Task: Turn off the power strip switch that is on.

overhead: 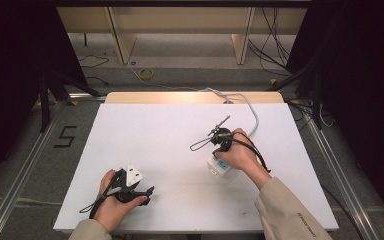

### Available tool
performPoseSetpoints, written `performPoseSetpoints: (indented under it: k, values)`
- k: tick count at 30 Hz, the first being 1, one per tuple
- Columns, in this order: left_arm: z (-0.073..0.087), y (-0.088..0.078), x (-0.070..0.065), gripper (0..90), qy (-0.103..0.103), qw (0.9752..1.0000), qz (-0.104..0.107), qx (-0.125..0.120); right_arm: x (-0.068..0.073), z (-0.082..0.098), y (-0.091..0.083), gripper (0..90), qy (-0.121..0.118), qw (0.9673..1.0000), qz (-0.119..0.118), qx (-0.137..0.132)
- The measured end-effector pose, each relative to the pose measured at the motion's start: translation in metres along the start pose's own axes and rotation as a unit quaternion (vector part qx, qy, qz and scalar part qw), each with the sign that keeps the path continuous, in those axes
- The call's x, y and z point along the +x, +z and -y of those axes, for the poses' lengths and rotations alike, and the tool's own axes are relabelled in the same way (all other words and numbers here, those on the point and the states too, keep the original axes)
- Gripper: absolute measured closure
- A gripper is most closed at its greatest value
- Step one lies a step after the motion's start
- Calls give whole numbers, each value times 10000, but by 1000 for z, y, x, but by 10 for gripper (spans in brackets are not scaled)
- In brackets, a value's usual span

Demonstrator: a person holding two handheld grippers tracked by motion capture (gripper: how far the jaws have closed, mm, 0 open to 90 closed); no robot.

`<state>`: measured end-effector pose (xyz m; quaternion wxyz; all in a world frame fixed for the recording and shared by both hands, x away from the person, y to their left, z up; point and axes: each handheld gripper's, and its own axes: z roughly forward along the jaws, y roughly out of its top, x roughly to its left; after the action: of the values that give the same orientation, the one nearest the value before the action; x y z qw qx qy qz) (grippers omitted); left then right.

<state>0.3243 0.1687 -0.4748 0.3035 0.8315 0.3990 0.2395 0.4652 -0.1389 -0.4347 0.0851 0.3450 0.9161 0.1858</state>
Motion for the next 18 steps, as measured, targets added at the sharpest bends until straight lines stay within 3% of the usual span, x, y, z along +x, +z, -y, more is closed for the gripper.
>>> performPoseSetpoints:
  k: [18]
  values:
    - [-1, 1, -1, 195, 13, 10000, 19, 4, -1, 1, 1, 900, 123, 9999, -30, 15]
